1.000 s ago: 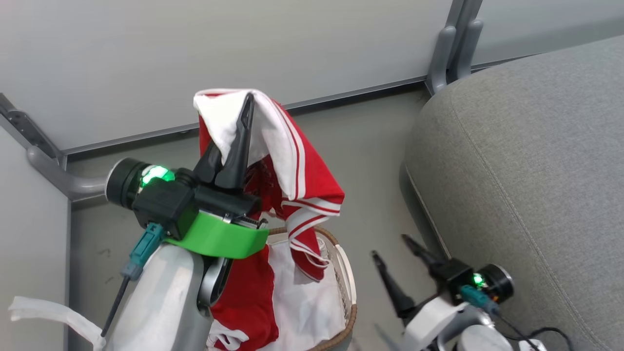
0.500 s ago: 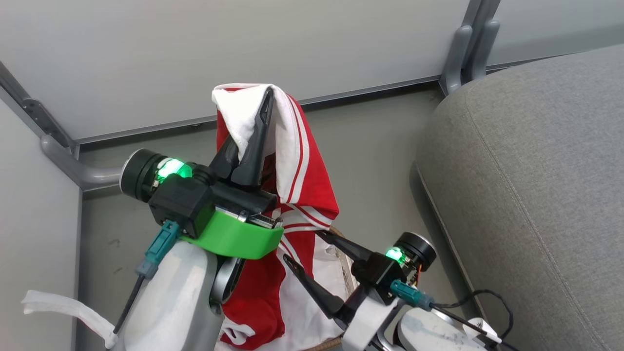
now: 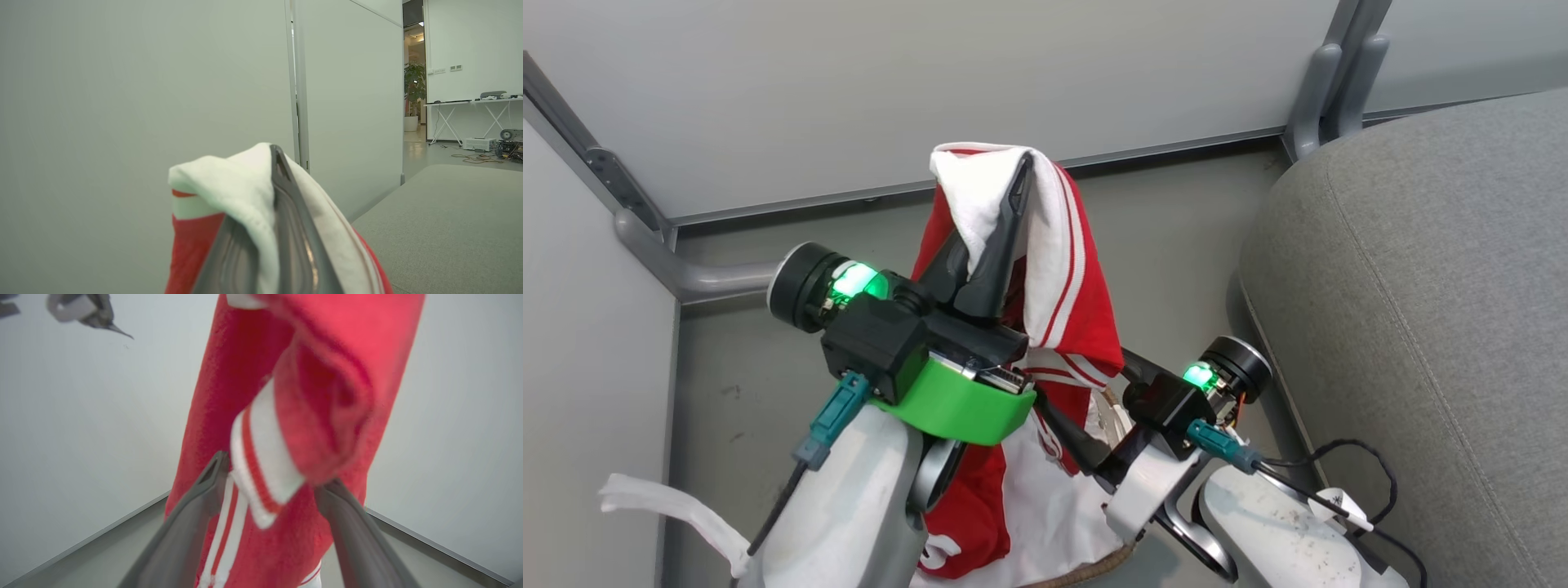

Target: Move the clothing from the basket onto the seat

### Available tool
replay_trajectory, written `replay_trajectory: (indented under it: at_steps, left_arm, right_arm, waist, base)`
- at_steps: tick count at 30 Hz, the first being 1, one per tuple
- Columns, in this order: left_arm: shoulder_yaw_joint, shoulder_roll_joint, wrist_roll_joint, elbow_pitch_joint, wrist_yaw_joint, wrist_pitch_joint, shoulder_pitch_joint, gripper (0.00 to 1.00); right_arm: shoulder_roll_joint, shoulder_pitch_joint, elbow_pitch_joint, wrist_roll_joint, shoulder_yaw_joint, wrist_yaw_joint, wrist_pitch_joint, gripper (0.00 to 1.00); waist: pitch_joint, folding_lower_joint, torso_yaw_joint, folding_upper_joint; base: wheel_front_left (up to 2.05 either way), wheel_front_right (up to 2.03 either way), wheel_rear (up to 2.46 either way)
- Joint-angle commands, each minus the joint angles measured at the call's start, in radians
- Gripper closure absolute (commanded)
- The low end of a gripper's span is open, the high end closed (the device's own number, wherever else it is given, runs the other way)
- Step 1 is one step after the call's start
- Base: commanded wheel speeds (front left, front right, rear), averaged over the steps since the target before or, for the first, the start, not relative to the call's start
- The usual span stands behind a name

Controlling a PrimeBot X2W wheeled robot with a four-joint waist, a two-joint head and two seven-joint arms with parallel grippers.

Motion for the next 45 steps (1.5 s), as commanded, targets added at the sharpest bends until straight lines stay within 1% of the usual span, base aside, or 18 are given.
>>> replay_trajectory:
  at_steps: [1,6,7,8,9,14,24,41,42,43,45]
  left_arm:
    - [-0.012,-0.003,-0.005,-0.003,-0.003,-0.004,-0.02,1.0]
    - [-0.054,-0.006,-0.013,-0.005,-0.003,-0.004,-0.033,1.0]
    - [-0.06,-0.007,-0.017,-0.005,-0.003,-0.004,-0.033,1.0]
    - [-0.065,-0.008,-0.02,-0.005,-0.003,-0.004,-0.033,1.0]
    - [-0.07,-0.009,-0.022,-0.004,-0.003,-0.004,-0.032,1.0]
    - [-0.076,-0.01,-0.031,0.0,-0.003,-0.004,-0.021,1.0]
    - [-0.058,-0.011,-0.025,0.011,-0.003,-0.004,0.007,1.0]
    - [-0.033,-0.011,-0.013,0.027,-0.003,-0.004,0.014,1.0]
    - [-0.031,-0.011,-0.017,0.025,-0.003,-0.004,0.014,0.57]
    - [-0.031,-0.011,-0.02,0.025,-0.003,-0.004,0.016,0.01]
    - [-0.026,-0.011,-0.018,0.027,-0.003,-0.004,0.018,0.0]
  right_arm:
    - [-0.003,-0.015,0.007,-0.007,-0.006,-0.001,-0.002,0.0]
    - [-0.003,-0.036,0.03,-0.01,-0.012,-0.001,-0.002,0.0]
    - [-0.004,-0.037,0.045,-0.001,-0.012,-0.001,-0.002,0.18]
    - [-0.004,-0.038,0.059,0.008,-0.006,-0.001,-0.002,0.69]
    - [-0.003,-0.041,0.069,0.018,-0.005,-0.001,-0.002,1.0]
    - [-0.003,-0.044,0.096,0.047,-0.007,-0.001,-0.002,1.0]
    - [-0.003,-0.008,0.065,0.053,-0.039,-0.001,-0.002,1.0]
    - [-0.003,0.068,-0.064,0.057,-0.098,-0.001,-0.002,1.0]
    - [-0.003,0.072,-0.07,0.053,-0.101,-0.001,-0.002,1.0]
    - [-0.003,0.075,-0.075,0.051,-0.104,-0.001,-0.002,1.0]
    - [-0.003,0.076,-0.089,0.045,-0.112,-0.001,-0.002,1.0]
  waist:
    - [0.002,0.0,0.008,0.0]
    - [0.003,0.0,0.028,0.0]
    - [0.002,0.0,0.032,0.0]
    - [0.001,0.0,0.035,0.0]
    - [-0.001,0.0,0.039,0.0]
    - [-0.005,0.0,0.047,0.0]
    - [-0.014,0.0,0.028,0.0]
    - [-0.003,0.0,-0.012,0.0]
    - [-0.002,0.0,-0.016,0.0]
    - [-0.001,0.0,-0.02,0.0]
    - [0.0,0.0,-0.029,0.0]
  base:
    - [0.0,0.0,0.0]
    - [0.0,0.0,0.0]
    - [0.0,0.0,0.0]
    - [0.0,0.0,0.0]
    - [0.0,0.0,0.0]
    - [0.0,0.0,0.0]
    - [0.0,0.0,0.0]
    - [0.0,0.0,0.0]
    - [0.0,0.0,0.0]
    - [0.0,0.0,0.0]
    - [0.0,0.0,0.0]
